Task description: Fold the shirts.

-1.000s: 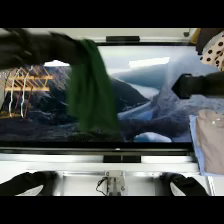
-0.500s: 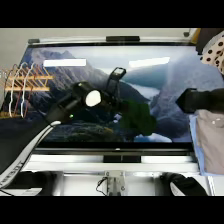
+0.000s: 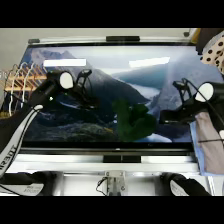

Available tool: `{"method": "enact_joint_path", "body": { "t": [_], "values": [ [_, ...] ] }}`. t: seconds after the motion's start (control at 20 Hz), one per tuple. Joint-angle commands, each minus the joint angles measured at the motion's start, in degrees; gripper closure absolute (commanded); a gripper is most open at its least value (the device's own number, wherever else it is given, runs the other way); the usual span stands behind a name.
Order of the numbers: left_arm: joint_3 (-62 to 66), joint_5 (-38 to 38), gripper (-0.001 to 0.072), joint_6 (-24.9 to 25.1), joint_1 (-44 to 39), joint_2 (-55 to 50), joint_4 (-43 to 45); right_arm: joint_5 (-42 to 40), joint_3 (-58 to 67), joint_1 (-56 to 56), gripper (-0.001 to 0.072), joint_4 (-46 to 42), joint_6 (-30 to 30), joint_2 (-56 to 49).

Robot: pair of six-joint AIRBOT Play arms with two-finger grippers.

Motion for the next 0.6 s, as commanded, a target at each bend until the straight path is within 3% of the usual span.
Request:
{"method": "enact_joint_path", "body": {
  "t": [0.0, 0.15, 0.45, 0.55],
  "values": [
    [-4.6, 12.8, 0.0202, 0.4, 0.6, -3.5, -13.8, -3.8, -3.7, -5.4, 0.0051, 6.9, -2.2, -5.3],
    [-4.5, 21.4, 0.0027, 2.0, 0.6, -8.8, -24.1, -4.5, -3.7, -5.6, 0.0051, 8.1, -2.2, -7.2],
    [-4.3, 26.4, 0.0028, 9.6, 0.5, -15.0, -36.8, -6.9, -3.7, -5.6, 0.0051, 9.1, -2.0, -7.5],
    [-4.3, 27.6, 0.0029, 14.3, 0.1, -15.6, -42.7, -6.9, -3.7, -5.6, 0.0051, 9.4, -1.9, -7.5]
  ]
}}
